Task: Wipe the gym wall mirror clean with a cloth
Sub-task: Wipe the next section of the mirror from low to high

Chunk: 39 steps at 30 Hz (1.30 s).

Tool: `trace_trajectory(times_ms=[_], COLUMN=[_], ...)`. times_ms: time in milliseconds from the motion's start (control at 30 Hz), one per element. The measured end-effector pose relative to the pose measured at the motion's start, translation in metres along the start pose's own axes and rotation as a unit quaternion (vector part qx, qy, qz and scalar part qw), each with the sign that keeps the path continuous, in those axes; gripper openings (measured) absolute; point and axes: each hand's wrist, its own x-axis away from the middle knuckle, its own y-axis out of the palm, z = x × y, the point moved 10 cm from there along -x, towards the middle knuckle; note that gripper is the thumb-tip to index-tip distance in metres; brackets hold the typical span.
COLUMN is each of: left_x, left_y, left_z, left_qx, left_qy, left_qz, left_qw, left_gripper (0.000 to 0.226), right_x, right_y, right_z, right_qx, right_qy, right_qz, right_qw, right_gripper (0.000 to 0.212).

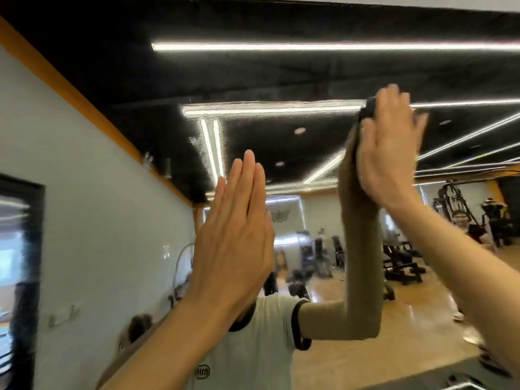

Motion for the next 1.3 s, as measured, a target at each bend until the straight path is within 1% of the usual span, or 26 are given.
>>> trace_trajectory(times_ms=[67, 133, 167, 200, 267, 367, 433, 500, 533, 567, 600, 633, 700, 733, 767, 800, 867, 933, 1000, 1067, 1100, 1133, 1167, 1233, 1267, 1300], left_x=[-0.001, -0.001, 0.0, 0.0, 0.001, 0.001, 0.001, 0.001, 0.001, 0.002, 0.002, 0.002, 0.002, 0.001, 0.001, 0.001, 0.001, 0.001, 0.0, -0.001, -0.001, -0.001, -0.002, -0.002, -0.002, -0.002], left_y=[0.001, 0.001, 0.002, 0.002, 0.004, 0.006, 0.005, 0.006, 0.007, 0.007, 0.007, 0.006, 0.006, 0.005, 0.005, 0.005, 0.005, 0.006, 0.006, 0.005, 0.005, 0.004, 0.004, 0.004, 0.004, 0.004], left_z=[0.002, 0.003, 0.002, 0.001, 0.001, 0.002, 0.002, 0.001, 0.001, 0.001, 0.001, 0.002, 0.003, 0.003, 0.003, 0.003, 0.003, 0.003, 0.003, 0.002, 0.003, 0.003, 0.003, 0.002, 0.001, 0.001], left_qx=[-0.008, -0.015, -0.019, -0.023, -0.033, -0.042, -0.046, -0.05, -0.051, -0.052, -0.052, -0.051, -0.052, -0.053, -0.054, -0.056, -0.06, -0.064, -0.067, -0.068, -0.066, -0.064, -0.061, -0.055, -0.055, -0.056], left_qy=[-0.004, -0.005, -0.007, -0.009, -0.01, -0.008, -0.008, -0.01, -0.011, -0.013, -0.013, -0.012, -0.009, -0.009, -0.009, -0.01, -0.01, -0.01, -0.012, -0.013, -0.014, -0.015, -0.015, -0.018, -0.02, -0.022], left_qz=[0.003, 0.002, 0.0, -0.005, -0.015, -0.027, -0.028, -0.033, -0.035, -0.036, -0.034, -0.03, -0.028, -0.028, -0.03, -0.032, -0.036, -0.041, -0.042, -0.041, -0.04, -0.039, -0.038, -0.038, -0.039, -0.041], left_qw=[1.0, 1.0, 1.0, 1.0, 0.999, 0.999, 0.999, 0.998, 0.998, 0.998, 0.998, 0.998, 0.998, 0.998, 0.998, 0.998, 0.997, 0.997, 0.997, 0.997, 0.997, 0.997, 0.997, 0.998, 0.998, 0.997], left_gripper=[0.058, 0.057, 0.057, 0.057, 0.059, 0.059, 0.059, 0.059, 0.06, 0.06, 0.06, 0.059, 0.059, 0.059, 0.059, 0.059, 0.06, 0.06, 0.06, 0.06, 0.061, 0.06, 0.06, 0.059, 0.059, 0.059], right_x=[0.02, 0.045, 0.051, 0.05, 0.033, 0.003, -0.006, -0.003, 0.003, 0.013, 0.027, 0.047, 0.088, 0.099, 0.099, 0.09, 0.067, 0.047, 0.04, 0.047, 0.054, 0.063, 0.077, 0.114, 0.127, 0.132], right_y=[0.017, 0.033, 0.035, 0.034, 0.023, -0.002, -0.02, -0.023, -0.021, -0.016, -0.008, 0.004, 0.022, 0.024, 0.022, 0.018, 0.005, -0.011, -0.027, -0.03, -0.028, -0.022, -0.013, 0.01, 0.015, 0.018], right_z=[-0.057, -0.101, -0.109, -0.106, -0.07, 0.027, 0.079, 0.086, 0.071, 0.045, 0.011, -0.025, -0.081, -0.091, -0.086, -0.07, -0.02, 0.044, 0.092, 0.088, 0.067, 0.035, -0.002, -0.069, -0.086, -0.087], right_qx=[-0.019, -0.025, -0.026, -0.028, -0.034, -0.002, 0.019, 0.022, 0.015, 0.001, -0.013, -0.023, -0.032, -0.035, -0.036, -0.035, -0.026, -0.011, 0.002, -0.001, -0.015, -0.037, -0.051, -0.053, -0.048, -0.04], right_qy=[-0.101, -0.212, -0.244, -0.256, -0.226, -0.098, -0.003, 0.05, 0.051, 0.027, -0.026, -0.096, -0.233, -0.277, -0.294, -0.288, -0.227, -0.133, -0.037, 0.02, 0.016, -0.015, -0.073, -0.222, -0.286, -0.325], right_qz=[-0.011, -0.034, -0.044, -0.054, -0.065, -0.035, -0.016, 0.001, 0.013, 0.019, 0.016, -0.001, -0.043, -0.055, -0.062, -0.068, -0.076, -0.069, -0.041, -0.01, 0.002, 0.003, -0.009, -0.064, -0.088, -0.104], right_qw=[0.995, 0.976, 0.968, 0.965, 0.971, 0.995, 1.0, 0.999, 0.999, 0.999, 0.999, 0.995, 0.971, 0.959, 0.953, 0.955, 0.971, 0.989, 0.998, 1.0, 1.0, 0.999, 0.996, 0.971, 0.953, 0.939], right_gripper=[0.052, 0.051, 0.05, 0.051, 0.052, 0.05, 0.051, 0.05, 0.049, 0.048, 0.048, 0.049, 0.051, 0.051, 0.05, 0.05, 0.052, 0.053, 0.053, 0.052, 0.051, 0.049, 0.05, 0.057, 0.058, 0.058])
